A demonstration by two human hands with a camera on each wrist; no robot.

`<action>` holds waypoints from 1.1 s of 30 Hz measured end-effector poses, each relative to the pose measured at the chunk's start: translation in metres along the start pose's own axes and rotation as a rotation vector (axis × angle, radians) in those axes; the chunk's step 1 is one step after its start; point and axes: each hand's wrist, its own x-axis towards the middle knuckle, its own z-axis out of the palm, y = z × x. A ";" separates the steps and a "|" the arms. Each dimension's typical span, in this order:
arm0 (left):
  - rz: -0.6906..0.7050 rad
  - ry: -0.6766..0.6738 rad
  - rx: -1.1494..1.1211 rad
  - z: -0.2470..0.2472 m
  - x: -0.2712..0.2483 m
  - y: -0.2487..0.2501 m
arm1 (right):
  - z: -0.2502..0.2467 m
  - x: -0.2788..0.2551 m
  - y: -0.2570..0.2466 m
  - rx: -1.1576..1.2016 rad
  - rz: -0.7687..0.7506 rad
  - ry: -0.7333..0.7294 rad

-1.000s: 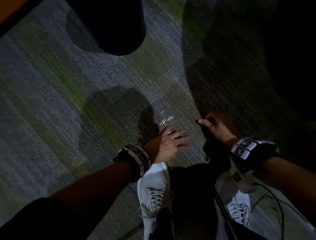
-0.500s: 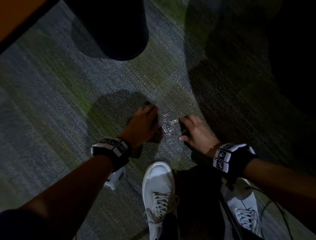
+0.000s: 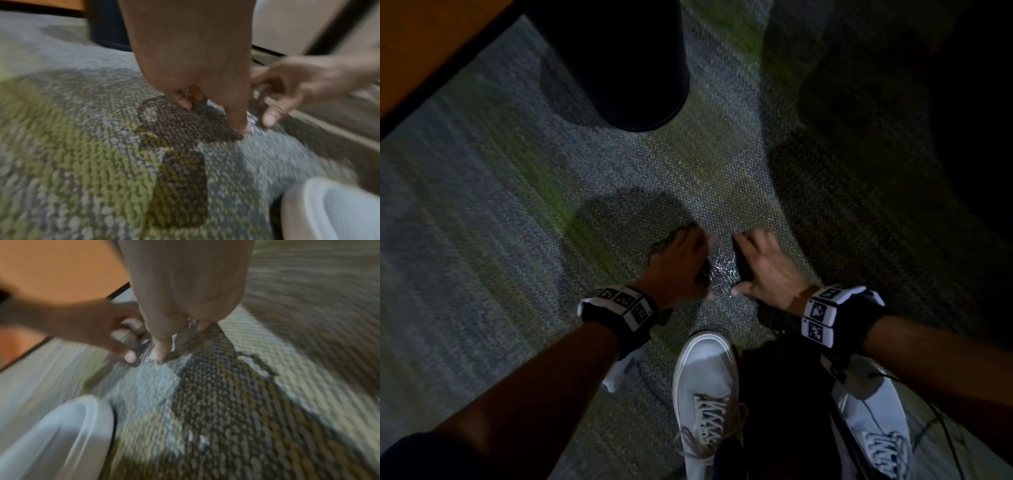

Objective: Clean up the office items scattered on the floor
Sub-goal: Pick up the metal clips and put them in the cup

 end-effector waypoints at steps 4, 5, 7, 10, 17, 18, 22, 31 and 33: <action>0.005 0.102 0.117 0.014 0.003 0.014 | 0.005 -0.001 -0.017 -0.014 -0.039 -0.013; -0.012 0.114 0.080 0.017 0.003 0.015 | 0.006 -0.002 -0.019 -0.013 -0.043 -0.014; -0.031 0.087 0.043 0.022 0.001 0.015 | 0.010 -0.004 -0.021 -0.008 -0.068 -0.008; -0.087 0.068 0.049 0.028 -0.006 0.021 | 0.018 -0.007 -0.022 0.025 -0.112 0.038; -0.033 0.197 -0.036 0.030 -0.010 0.032 | 0.019 -0.005 -0.022 -0.039 -0.219 0.111; -0.057 0.167 -0.050 0.029 -0.009 0.033 | 0.019 -0.005 -0.022 -0.036 -0.215 0.090; -0.134 0.046 -0.103 0.020 -0.004 0.034 | 0.012 0.001 -0.024 0.021 -0.166 0.002; -0.376 0.285 -0.486 -0.012 0.019 0.038 | -0.027 0.006 0.009 0.492 0.324 0.202; -0.440 0.319 -0.634 -0.032 0.020 0.043 | -0.045 0.003 0.012 0.531 0.409 0.268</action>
